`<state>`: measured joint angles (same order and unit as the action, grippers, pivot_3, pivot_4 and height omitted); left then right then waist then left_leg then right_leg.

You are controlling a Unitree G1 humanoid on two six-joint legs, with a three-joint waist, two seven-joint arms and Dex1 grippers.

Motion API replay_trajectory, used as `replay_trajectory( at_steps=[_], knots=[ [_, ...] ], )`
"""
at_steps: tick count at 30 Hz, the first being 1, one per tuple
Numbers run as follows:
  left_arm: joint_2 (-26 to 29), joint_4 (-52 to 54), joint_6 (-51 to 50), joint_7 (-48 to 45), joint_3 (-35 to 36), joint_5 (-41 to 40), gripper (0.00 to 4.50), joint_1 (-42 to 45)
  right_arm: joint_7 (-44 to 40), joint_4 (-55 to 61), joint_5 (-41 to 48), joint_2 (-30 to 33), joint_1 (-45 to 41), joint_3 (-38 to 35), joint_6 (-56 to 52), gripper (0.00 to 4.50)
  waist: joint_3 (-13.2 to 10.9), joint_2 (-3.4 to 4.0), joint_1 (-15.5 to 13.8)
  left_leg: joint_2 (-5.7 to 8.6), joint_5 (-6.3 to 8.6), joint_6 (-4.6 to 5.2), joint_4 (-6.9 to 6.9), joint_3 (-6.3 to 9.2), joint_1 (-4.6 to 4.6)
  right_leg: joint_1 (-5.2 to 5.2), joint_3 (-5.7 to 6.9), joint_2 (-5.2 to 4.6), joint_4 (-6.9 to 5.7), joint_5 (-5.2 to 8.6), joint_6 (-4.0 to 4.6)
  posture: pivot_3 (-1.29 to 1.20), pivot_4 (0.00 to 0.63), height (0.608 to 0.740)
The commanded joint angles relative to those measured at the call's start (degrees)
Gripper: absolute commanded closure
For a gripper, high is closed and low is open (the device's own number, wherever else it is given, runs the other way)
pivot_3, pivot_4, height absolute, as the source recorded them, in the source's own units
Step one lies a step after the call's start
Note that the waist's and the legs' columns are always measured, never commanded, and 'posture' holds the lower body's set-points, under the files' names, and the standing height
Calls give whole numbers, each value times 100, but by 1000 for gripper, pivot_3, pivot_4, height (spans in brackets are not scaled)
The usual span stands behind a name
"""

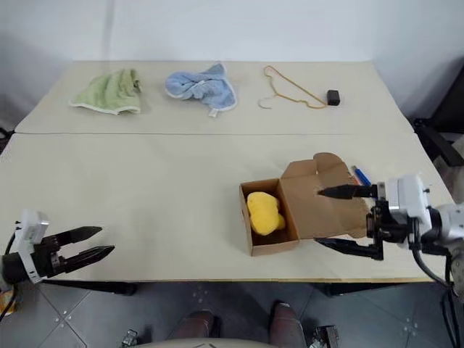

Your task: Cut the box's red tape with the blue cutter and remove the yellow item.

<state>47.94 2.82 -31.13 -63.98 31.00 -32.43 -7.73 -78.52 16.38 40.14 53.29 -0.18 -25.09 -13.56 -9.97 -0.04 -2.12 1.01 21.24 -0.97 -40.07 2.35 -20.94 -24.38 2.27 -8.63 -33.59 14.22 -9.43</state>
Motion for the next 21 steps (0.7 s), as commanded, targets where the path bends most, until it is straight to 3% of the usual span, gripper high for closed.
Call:
replay_trajectory(
  at_steps=[1, 6, 9, 12, 21],
  knots=[
    [311, 595, -307, 228, -453, -347, 32, 1337, 224, 280, 74, 55, 356, -1006, 18, 0, -1, -7, -105, 0, -1, 0, -2, 3, 0, 3, 1, 0, -1, -2, 2, 0, 150, 740],
    [286, 572, -1247, -22, -2364, -233, 32, 3955, 333, 615, 27, -30, 929, -1371, -25, 0, 6, -20, -99, 1, -9, -3, 0, 4, 25, 29, 8, 7, 0, -19, 10, 0, 150, 740],
    [-193, 520, -1688, -450, -3908, 90, 32, 5449, 499, 788, 9, -38, 1190, -1602, -94, 0, 4, -18, -32, 3, -2, 9, 6, -11, 61, 61, 7, 7, 7, -19, 11, 0, 150, 740],
    [-1114, -158, -1294, -378, -5151, 971, 32, 6509, 722, 1073, 153, -35, 1379, -1850, -325, 0, 4, -20, 42, 7, 8, 26, 3, -24, 70, 75, 4, 4, 15, -20, 9, 0, 150, 740],
    [-2618, -1737, -6, -372, -6446, 2426, 32, 7331, 1544, 2415, 736, -433, 2174, -2446, -1004, 0, -10, -23, 62, 4, 11, 31, 11, -21, 71, 70, -1, 10, 30, -15, -1, 0, 150, 740]
  ],
)
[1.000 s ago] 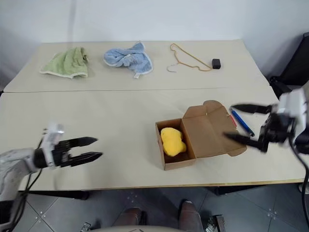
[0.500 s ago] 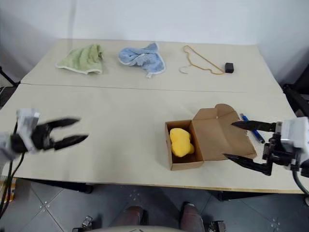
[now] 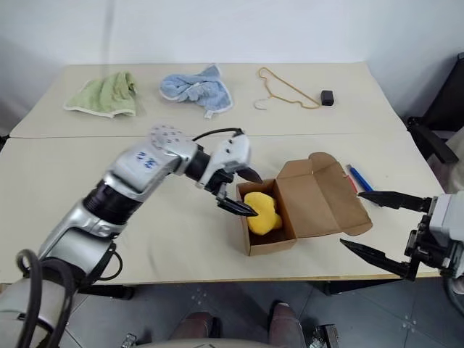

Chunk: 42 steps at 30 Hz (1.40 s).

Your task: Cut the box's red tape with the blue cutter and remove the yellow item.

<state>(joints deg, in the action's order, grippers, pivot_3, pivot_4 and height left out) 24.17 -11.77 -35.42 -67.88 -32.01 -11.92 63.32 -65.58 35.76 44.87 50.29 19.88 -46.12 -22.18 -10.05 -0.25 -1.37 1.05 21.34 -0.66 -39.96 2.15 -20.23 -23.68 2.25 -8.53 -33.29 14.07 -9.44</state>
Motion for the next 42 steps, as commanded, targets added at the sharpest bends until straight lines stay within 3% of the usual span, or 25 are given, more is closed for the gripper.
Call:
replay_trajectory(
  at_steps=[1, 6, 9, 15, 22, 29, 33, 38, 42],
  knots=[
    [-349, -427, 572, 58, -201, 520, 32, 264, 316, 578, 304, -173, 246, -390, -173, 0, -2, -4, -27, 1, 2, 3, -5, 1, -4, 0, 0, 0, 1, -1, -2, 0, 150, 740],
    [-785, -822, 1155, 104, -287, 1005, 32, 333, 780, 881, 564, -311, 365, -536, -303, 0, -3, -5, -62, 5, 7, 12, -10, 4, -9, 9, -1, -2, 29, -10, -17, 0, 150, 740],
    [-872, -735, 1078, -221, -319, 1027, 618, 273, 929, 945, 657, -313, 381, -604, -351, 0, -3, -5, -61, 5, 8, 15, -9, 4, -10, 8, -1, -2, 31, -10, -17, 0, 150, 740],
    [-824, -855, 1325, -446, -366, 1340, 2460, 274, 1238, 838, 884, -232, 153, -565, -416, 0, -3, -4, -60, 5, 9, 16, -9, 3, -10, 8, -1, -2, 32, -10, -17, 0, 150, 740],
    [-1034, -1060, 1481, -260, 197, 1128, 4476, 268, 1168, 611, 742, -102, -36, -348, -368, 0, -3, -5, -74, 5, 10, 18, -9, 3, -10, 9, -1, -2, 32, -10, -17, 0, 150, 740],
    [-902, -879, 1461, -432, 2043, -357, 4476, -89, 1388, 447, 1016, -148, -517, 2, -443, 0, -3, -2, -18, 2, 9, 17, -8, 4, -9, 6, 0, -2, 30, -10, -17, 0, 150, 740],
    [-701, -936, 1710, 294, 3548, -1128, 4476, -566, 1435, 367, 1148, -179, -967, 639, -426, 0, -3, -1, 23, -1, 7, 13, -8, 4, -4, 7, 1, -1, 26, -10, -17, 0, 150, 740],
    [325, -173, 1328, 1436, 5149, -1472, 4476, -2290, 1394, 207, 923, -517, -1923, 2085, -234, 0, 0, 5, 152, -4, 6, 5, 1, 12, 8, 5, 0, 0, 20, -9, -15, 0, 150, 740],
    [864, 410, 1771, 1974, 6343, -1398, 4476, -4239, 1054, -95, 476, -831, -2421, 3088, -17, 0, -2, 0, 151, 2, 12, -4, -2, 31, 3, -7, 5, -2, 16, -8, -13, 0, 150, 740]
  ],
)
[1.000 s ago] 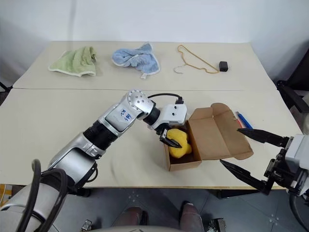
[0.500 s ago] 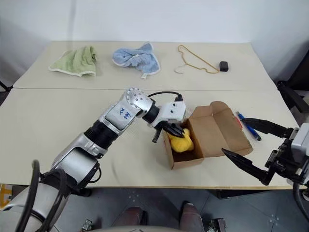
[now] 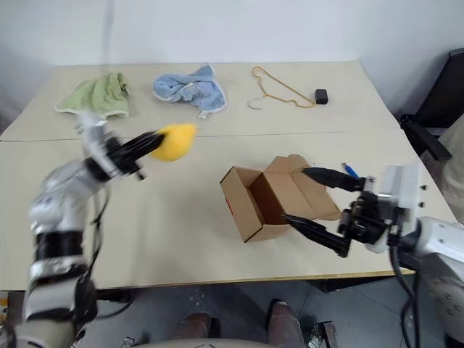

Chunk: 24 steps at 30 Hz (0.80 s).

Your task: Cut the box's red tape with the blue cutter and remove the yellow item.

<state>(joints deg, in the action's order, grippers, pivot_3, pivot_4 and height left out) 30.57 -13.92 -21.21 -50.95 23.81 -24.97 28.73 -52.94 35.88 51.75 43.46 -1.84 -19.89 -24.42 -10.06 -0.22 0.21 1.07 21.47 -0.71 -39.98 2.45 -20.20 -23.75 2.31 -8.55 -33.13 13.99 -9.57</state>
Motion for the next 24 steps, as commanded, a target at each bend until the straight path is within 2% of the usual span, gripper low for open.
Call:
replay_trajectory(
  at_steps=[1, 4, 7, 10, 16, 18, 22, 24],
  knots=[
    [263, 804, 397, 336, 951, -147, 4476, -1146, -254, -202, -323, -242, -360, 651, 282, 0, -1, -9, -11, 1, 2, 0, -2, -2, -2, 0, 3, 0, 2, -1, 1, 0, 150, 740],
    [276, 1214, 417, 568, 1226, -234, 4476, -1893, -404, -475, -592, -450, -628, 1053, 447, 0, -4, -18, -189, 7, 8, 2, -10, 13, -7, 5, 14, -10, 5, -1, 5, 0, 150, 740],
    [186, 1119, 678, 1014, 1272, 89, 4476, -2308, -676, -879, -929, -532, -813, 1285, 719, 0, -3, -18, -310, 7, 7, 0, -17, 28, -4, 22, 31, -11, 15, -9, 18, 0, 150, 740],
    [78, 1085, 631, 1412, 1191, 67, 3729, -2281, -873, -1217, -1129, -577, -900, 1283, 1002, 0, -3, -18, -307, 6, 7, -1, -14, 25, 0, 25, 31, -7, 12, -9, 19, 0, 150, 740],
    [173, 951, 555, 1513, 980, -59, 1817, -2046, -943, -1458, -1183, -566, -910, 1096, 1171, 0, -2, -17, -191, 3, 6, -3, -6, 12, -1, 10, 32, -4, 2, -8, 20, 0, 150, 740],
    [383, 829, 639, 1400, 951, 59, 1237, -2105, -999, -1458, -1198, -492, -813, 997, 1217, 0, -2, -17, -150, 2, 6, -3, -4, 9, 0, 10, 35, -4, 3, -8, 20, 0, 150, 740],
    [872, 1120, 395, 772, 1123, -242, 48, -2581, -1074, -1437, -1233, -334, -650, 761, 1285, 0, -3, -16, -66, -2, 9, -3, 4, -7, 1, 2, 40, -3, 4, -7, 22, 0, 150, 740],
    [1216, 1199, 583, 451, 1363, -187, 48, -3013, -1119, -1389, -1180, -184, -545, 599, 1229, 0, -4, -15, -4, -5, 14, 0, 5, -13, 2, 1, 40, -4, 5, -6, 24, 0, 150, 740]
  ],
)
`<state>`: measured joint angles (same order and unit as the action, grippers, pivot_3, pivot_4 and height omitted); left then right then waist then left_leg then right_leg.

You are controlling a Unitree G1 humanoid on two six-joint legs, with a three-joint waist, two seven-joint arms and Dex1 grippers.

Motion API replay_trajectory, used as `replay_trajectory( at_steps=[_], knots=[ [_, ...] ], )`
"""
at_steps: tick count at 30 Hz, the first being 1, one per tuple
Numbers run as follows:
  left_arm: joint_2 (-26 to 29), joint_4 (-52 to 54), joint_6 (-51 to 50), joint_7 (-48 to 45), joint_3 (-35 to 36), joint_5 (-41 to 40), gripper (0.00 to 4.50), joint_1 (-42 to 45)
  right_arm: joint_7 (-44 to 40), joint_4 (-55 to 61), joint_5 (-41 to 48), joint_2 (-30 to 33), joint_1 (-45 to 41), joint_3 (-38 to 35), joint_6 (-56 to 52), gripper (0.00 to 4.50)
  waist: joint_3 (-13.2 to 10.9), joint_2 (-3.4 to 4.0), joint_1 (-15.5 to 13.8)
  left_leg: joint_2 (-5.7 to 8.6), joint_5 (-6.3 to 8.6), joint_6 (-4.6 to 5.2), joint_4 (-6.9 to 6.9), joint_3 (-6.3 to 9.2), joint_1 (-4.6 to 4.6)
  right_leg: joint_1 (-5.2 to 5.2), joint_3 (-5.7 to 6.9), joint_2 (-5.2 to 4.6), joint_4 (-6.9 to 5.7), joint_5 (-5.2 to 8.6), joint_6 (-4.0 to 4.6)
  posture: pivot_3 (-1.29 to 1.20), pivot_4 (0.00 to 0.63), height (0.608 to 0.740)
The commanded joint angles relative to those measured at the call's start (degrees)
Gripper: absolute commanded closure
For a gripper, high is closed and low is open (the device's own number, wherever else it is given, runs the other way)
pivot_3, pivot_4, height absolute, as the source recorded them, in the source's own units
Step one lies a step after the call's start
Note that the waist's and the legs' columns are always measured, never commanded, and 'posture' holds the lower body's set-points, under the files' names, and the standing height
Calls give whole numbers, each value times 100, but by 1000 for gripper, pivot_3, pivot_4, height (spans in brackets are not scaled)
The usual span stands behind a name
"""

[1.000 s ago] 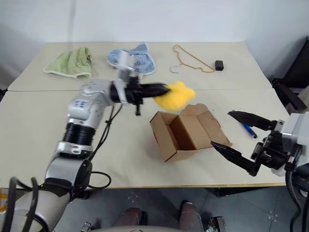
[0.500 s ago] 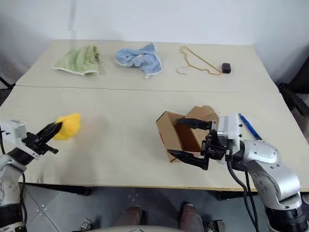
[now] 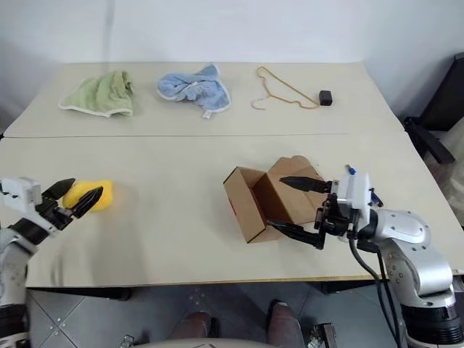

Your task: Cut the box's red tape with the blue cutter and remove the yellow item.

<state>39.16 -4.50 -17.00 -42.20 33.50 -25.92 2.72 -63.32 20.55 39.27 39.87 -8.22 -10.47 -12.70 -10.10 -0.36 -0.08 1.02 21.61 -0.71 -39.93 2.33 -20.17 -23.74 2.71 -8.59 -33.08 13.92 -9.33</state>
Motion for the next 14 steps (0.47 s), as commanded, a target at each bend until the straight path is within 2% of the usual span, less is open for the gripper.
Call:
replay_trajectory(
  at_steps=[1, 4, 8, 14],
  knots=[
    [490, 261, 322, -559, 485, -24, 48, -614, -123, 162, 97, 247, 139, -418, 45, 0, -1, 1, 28, -4, 4, 0, 0, -1, 0, 0, 0, 2, 4, 1, 1, 0, 150, 740],
    [847, 252, 626, -1216, 996, 113, 48, -1693, -267, 314, 295, 556, 372, -748, -136, 0, -4, 7, 26, -12, 11, -1, 1, -4, 0, -1, 3, 5, 9, 3, 6, 0, 150, 740],
    [747, 471, 1050, -1719, 1363, 92, 48, -2745, -522, 431, 358, 833, 698, -922, -225, 0, -7, 16, 9, -17, 24, 8, 0, -15, 4, 2, 4, 4, 16, 6, 11, 0, 150, 740],
    [278, 1010, 1005, -1255, 1441, -84, 48, -2980, -574, 318, 56, 690, 1085, -989, 153, 0, -5, 12, -133, -21, 26, 10, -9, -16, 5, 9, 10, 3, 20, 6, 11, 0, 150, 740]
  ],
)
